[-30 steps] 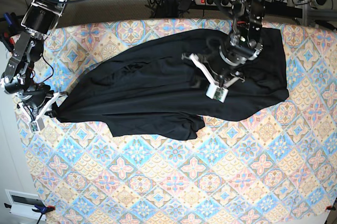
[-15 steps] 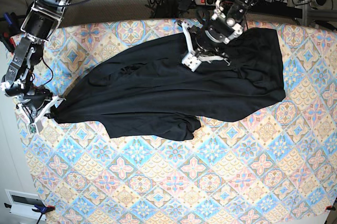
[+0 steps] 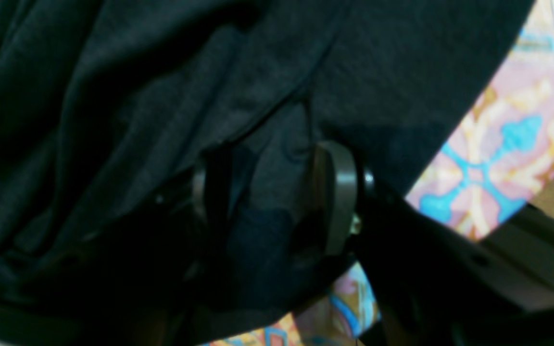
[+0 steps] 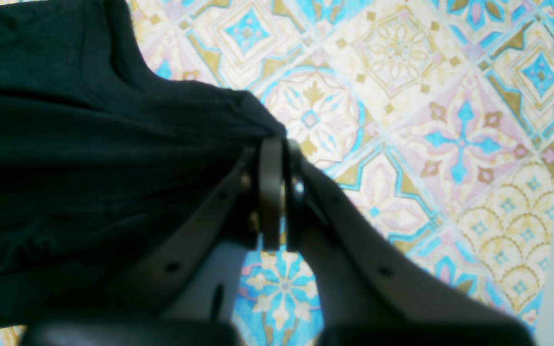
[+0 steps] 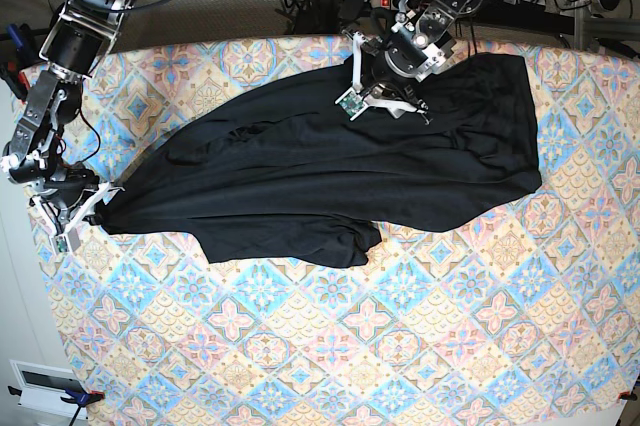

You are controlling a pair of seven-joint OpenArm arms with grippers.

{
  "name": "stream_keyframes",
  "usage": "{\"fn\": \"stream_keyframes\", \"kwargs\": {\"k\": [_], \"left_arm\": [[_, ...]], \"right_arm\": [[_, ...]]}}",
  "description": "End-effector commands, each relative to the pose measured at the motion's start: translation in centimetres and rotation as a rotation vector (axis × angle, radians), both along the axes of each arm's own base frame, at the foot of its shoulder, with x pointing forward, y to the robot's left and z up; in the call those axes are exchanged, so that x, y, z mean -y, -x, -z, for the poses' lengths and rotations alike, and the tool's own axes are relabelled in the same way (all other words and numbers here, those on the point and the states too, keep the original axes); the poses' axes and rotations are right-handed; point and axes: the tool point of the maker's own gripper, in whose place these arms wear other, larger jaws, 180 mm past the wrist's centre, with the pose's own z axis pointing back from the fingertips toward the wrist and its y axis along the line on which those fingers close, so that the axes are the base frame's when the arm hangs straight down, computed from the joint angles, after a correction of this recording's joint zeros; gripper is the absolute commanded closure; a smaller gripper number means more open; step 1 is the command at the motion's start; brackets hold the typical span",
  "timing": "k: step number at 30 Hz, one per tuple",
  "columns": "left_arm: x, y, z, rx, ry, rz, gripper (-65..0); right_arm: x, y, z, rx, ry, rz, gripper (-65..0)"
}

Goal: Layout the t-shirt on the table in an organized manner, then fold the t-shirt properly
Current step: 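Move the left gripper to the shirt's collar edge and grasp it, then hold the shirt with both grippers and pull it apart to spread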

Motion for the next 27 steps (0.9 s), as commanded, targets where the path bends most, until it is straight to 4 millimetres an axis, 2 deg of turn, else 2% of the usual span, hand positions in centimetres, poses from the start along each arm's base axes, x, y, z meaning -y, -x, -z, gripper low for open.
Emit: {"fn": "stream_keyframes", "kwargs": {"k": [1,4,7,10,12,15,16,18,21,24,27], "left_arm": [[-0.5,-0.8,-0.2,0.030,-0.023,-0.008,-26.9],[-0.5,-1.3,-0.3,0.051,-0.024,-0.002,-26.7],[-1.6,-1.0,2.0,0.002,-0.077,-0.005,-24.3],[-1.9,-0.5,4.4,-0.036,-0.156,0.044,-14.6],[-1.5,-0.5,4.2,-0.026,-0.158,0.078,-7.1],[0.0,-1.2,1.5,0.034,-0.120,0.153,-1.4],[0.2,-1.8,0.0,0.072,-0.102,0.162,0.0],[0.5,-3.1,-3.2,0.154,-0.060,0.156,0.0],[0.8,-4.0,-6.7,0.230,-0.001,0.153,0.0],[-0.6,-5.4,-8.5,0.256,0.058,0.088,0.0],[-2.9,-8.2,-10.5,0.294,0.122,-0.016,0.0]], "right_arm": [[0.8,-1.0,-2.2,0.067,0.021,0.002,0.0],[0.8,-1.0,-2.1,0.062,0.022,0.001,0.0],[0.8,-0.9,-2.1,0.061,0.022,0.001,0.0],[0.8,-0.9,-2.1,0.061,0.022,0.001,0.0],[0.8,-1.0,-2.2,0.064,0.022,0.001,0.0],[0.8,-0.9,-2.1,0.060,0.021,0.001,0.0],[0.8,-0.9,-2.2,0.062,0.018,0.002,0.0],[0.8,-0.9,-2.3,0.065,0.020,0.002,0.0],[0.7,-1.1,-3.2,0.094,0.033,-0.004,0.0],[1.8,0.2,-2.9,0.086,0.040,0.030,0.0],[2.0,1.1,-2.7,0.078,0.054,0.031,0.0]]}}
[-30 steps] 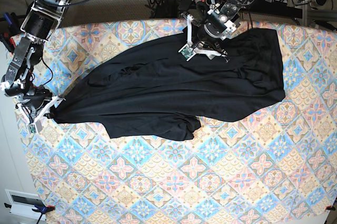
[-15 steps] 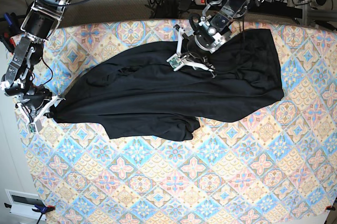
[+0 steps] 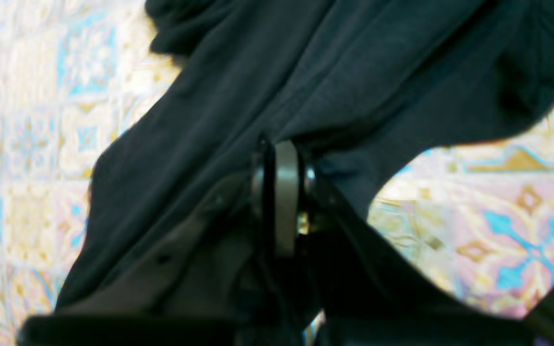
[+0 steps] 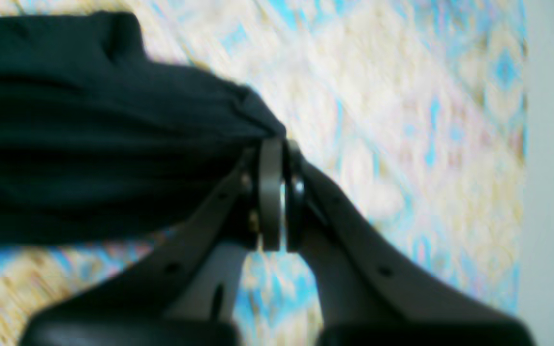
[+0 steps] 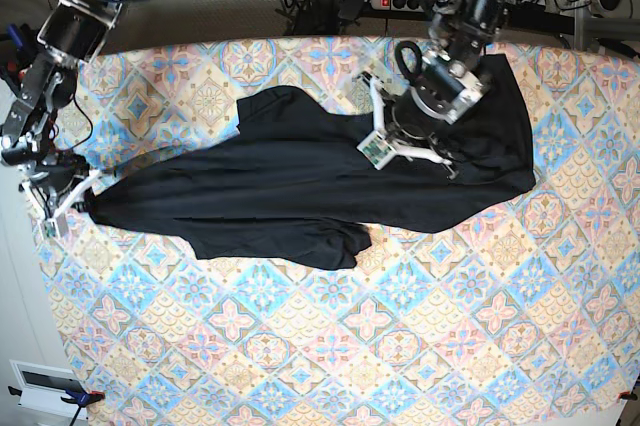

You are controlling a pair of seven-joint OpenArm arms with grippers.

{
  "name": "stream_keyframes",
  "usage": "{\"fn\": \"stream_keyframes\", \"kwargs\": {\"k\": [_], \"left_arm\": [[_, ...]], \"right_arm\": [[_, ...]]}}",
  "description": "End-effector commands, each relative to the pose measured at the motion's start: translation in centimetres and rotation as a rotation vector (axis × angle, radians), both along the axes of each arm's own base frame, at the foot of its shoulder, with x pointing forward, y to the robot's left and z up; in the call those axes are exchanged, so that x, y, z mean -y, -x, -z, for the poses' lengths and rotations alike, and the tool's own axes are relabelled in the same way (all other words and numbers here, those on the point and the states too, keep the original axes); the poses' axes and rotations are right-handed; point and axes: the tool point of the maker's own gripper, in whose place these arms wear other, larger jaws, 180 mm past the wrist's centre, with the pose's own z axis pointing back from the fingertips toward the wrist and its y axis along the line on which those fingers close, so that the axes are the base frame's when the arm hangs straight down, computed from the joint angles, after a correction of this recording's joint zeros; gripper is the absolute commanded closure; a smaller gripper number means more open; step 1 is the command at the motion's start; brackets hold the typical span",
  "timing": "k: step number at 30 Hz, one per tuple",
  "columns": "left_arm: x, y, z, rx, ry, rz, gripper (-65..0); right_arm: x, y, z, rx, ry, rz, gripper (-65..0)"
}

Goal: Layout the t-shirt on the table in an organized manner, then fold the t-shirt properly
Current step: 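Hold the shirt with both grippers and pull it apart to spread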

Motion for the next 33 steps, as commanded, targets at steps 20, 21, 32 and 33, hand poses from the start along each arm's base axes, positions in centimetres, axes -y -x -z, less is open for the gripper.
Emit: {"fn": "stream_keyframes", "kwargs": {"k": [20,21,32,33], "left_arm": [[-16.3,-19.1,-11.1,0.248,0.167,-0.484,0.0],[-16.6,-19.8,-11.4,0.254,0.179,-0.490,0.0],[-19.4,-26.2,-16.9,0.344,0.265,-0.542,0.0],[-19.6,-26.5,-17.4,0.357,0.273,-0.545,0.0]], "right_arm": [[-10.0,-8.0,-7.3,0.278,-0.149,-0.220,0.0],[-10.3,-8.5,-7.9,0.293,-0.150,-0.222,0.0],[-14.9,-13.4,-11.2,0.425,-0.262,-0.286,0.0],[-15.2,-13.8,-11.7,0.438,-0.269,-0.294,0.0]]}}
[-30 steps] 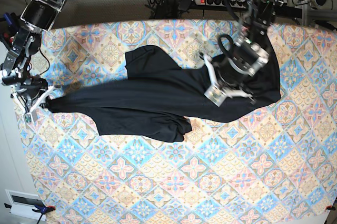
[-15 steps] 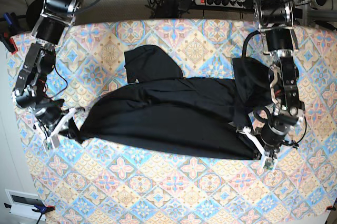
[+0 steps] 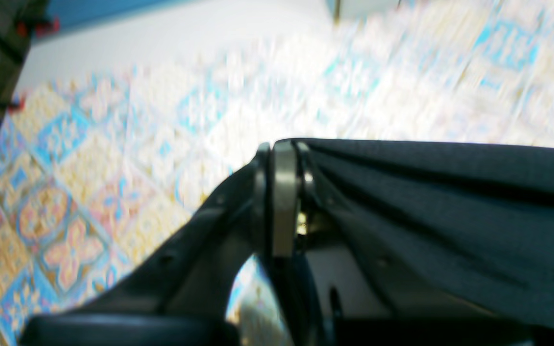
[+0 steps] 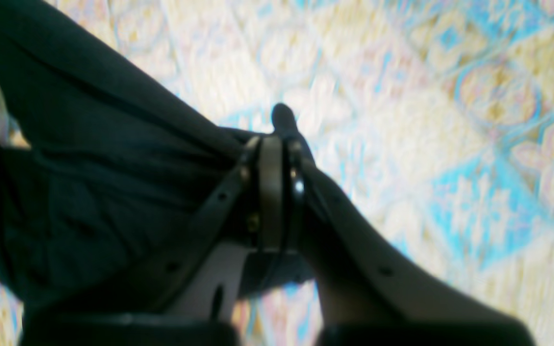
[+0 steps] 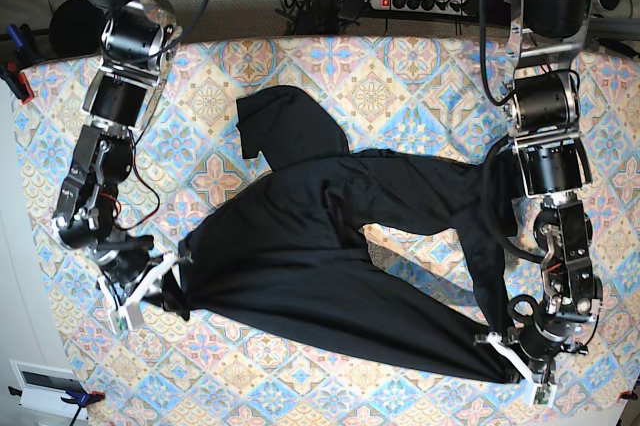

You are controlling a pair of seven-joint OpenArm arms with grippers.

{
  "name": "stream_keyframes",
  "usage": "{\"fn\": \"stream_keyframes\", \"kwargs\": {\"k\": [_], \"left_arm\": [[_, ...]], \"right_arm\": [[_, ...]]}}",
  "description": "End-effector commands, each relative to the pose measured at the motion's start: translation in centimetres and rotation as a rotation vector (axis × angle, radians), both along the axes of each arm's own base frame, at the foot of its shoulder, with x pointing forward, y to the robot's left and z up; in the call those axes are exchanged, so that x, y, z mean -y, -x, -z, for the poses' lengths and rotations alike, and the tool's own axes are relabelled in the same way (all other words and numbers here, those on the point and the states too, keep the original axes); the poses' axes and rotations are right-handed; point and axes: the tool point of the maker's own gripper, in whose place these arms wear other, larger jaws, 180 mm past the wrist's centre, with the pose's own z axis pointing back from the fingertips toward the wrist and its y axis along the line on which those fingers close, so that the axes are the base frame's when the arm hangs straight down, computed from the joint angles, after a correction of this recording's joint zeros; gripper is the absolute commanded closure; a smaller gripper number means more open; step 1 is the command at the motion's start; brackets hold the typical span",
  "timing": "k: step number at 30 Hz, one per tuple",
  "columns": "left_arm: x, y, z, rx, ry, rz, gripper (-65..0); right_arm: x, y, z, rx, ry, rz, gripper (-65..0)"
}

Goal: Layout the t-shirt on the table in an organized manner, then fold the t-shirt properly
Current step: 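Hold the shirt with both grippers and pull it apart to spread, then release the shirt with both grippers and raise them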

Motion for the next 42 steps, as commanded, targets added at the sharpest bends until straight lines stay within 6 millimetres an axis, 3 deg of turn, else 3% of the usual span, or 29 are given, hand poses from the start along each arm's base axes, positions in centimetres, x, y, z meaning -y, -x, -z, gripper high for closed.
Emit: {"fn": "stream_keyframes", "kwargs": {"k": [1,5,9,13,18,20,23,27,30,35,39,42], "left_arm": [[-1.0,-1.0,-3.8,0.094,-0.006,-0.019,0.0],[-1.7,-1.9,-5.6,0.121,0.004,-0.032,0.0],[-3.7,-1.7,-5.9,0.124,-0.021,-0.116,-0.1],[-5.1,-1.3,-5.1,0.100,-0.021,-0.196,-8.1],[-5.9,0.3,-0.6,-0.029,-0.009,-0.243,-25.8],[-5.8,1.3,1.6,-0.083,0.002,-0.239,-31.7],[-4.2,3.4,3.3,-0.104,0.022,-0.198,-36.7],[-1.2,8.1,5.2,-0.139,0.002,-0.119,-36.8],[1.4,12.1,7.2,-0.191,-0.027,-0.028,-36.8],[2.3,17.5,11.9,-0.325,-0.098,0.037,-36.8],[1.7,18.5,14.8,-0.423,-0.143,0.057,-36.8],[1.2,17.9,15.2,-0.390,-0.124,0.042,-36.8]], "right_arm": [[-0.1,-1.4,-3.6,0.103,-0.018,-0.007,0.0],[-1.0,-2.9,-5.7,0.161,-0.058,-0.017,0.0],[-1.3,-4.6,-7.7,0.212,-0.113,-0.014,0.0],[-1.9,-6.1,-7.9,0.218,-0.180,-0.011,-1.3],[-3.3,-6.9,-6.0,0.151,-0.111,0.021,-14.7],[-4.3,-6.7,-6.7,0.170,-0.082,-0.009,-19.5],[-5.2,-6.1,-8.5,0.231,-0.033,-0.041,-21.5],[-4.2,-3.8,-5.0,0.180,0.003,-0.033,-20.6],[-3.3,-2.5,-4.2,0.179,0.040,-0.028,-20.7],[-2.4,0.1,-1.9,0.150,0.086,-0.030,-20.7],[-2.8,2.0,-0.5,0.131,0.096,-0.043,-20.7],[-3.1,3.3,0.4,0.118,0.101,-0.051,-20.7]]}}
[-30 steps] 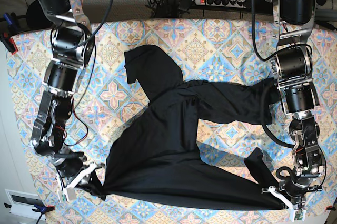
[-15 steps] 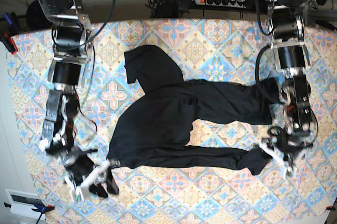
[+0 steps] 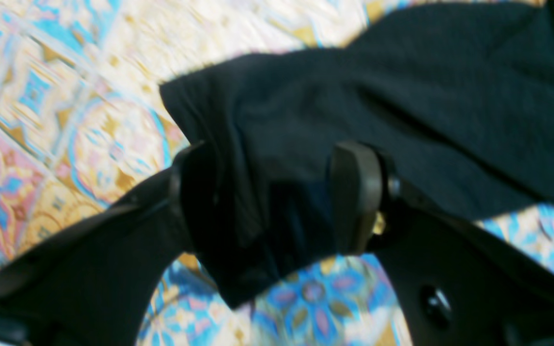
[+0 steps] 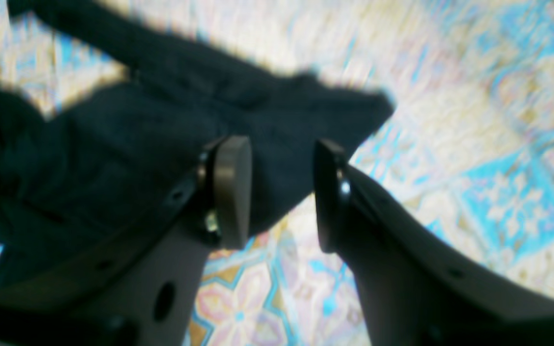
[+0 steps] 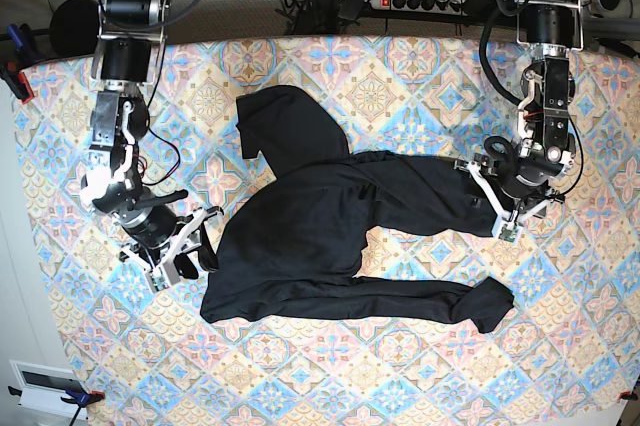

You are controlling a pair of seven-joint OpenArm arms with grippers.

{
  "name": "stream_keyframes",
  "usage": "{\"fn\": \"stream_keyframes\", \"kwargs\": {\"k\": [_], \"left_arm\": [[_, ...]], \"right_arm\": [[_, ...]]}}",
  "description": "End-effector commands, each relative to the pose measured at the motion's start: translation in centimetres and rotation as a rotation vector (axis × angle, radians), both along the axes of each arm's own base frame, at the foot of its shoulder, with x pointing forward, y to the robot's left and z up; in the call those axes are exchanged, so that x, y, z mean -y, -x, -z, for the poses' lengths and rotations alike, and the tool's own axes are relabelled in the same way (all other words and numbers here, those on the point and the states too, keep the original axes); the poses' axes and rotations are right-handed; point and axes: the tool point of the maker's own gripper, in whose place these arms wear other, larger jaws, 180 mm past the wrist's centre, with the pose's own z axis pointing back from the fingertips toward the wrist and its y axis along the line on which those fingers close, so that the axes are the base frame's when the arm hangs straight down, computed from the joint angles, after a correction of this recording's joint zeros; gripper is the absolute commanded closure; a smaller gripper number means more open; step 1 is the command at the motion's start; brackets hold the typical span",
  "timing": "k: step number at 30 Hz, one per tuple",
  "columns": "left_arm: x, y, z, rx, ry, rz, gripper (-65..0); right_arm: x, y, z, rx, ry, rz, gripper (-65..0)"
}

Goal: Layout the t-shirt on the table in an organized manner, then fold the t-shirt properly
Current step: 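Release the shirt with both grippers and raise them, then grasp a sleeve with the right gripper and the hem with the left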

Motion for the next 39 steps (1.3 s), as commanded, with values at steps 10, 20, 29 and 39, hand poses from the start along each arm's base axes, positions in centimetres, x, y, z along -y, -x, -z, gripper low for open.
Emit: {"fn": "stream_keyframes", "kwargs": {"k": [10,20,29,39], "left_arm": [[-4.3,-1.4,-0.5,0.067,-0.037,-0.123,-36.8],[-5.4,-1.0,4.4,-0.038,0.125,-0.299,-35.3],[-3.2,-6.1,0.5,0.071,0.199,-0.286,-0.1],[-8.3,-11.2,-10.5,0.334,0.214,-0.373,-0.1]], "right_arm": [[0.6,1.7,-2.2,0.089,-0.018,0.009,-20.7],[0.4,2.4,-2.6,0.086,0.012,0.001,-20.7],[0.1,4.3,-1.4,0.058,0.020,-0.008,-20.7],[1.4,5.1,-0.4,0.031,0.018,0.027,-20.7]]}}
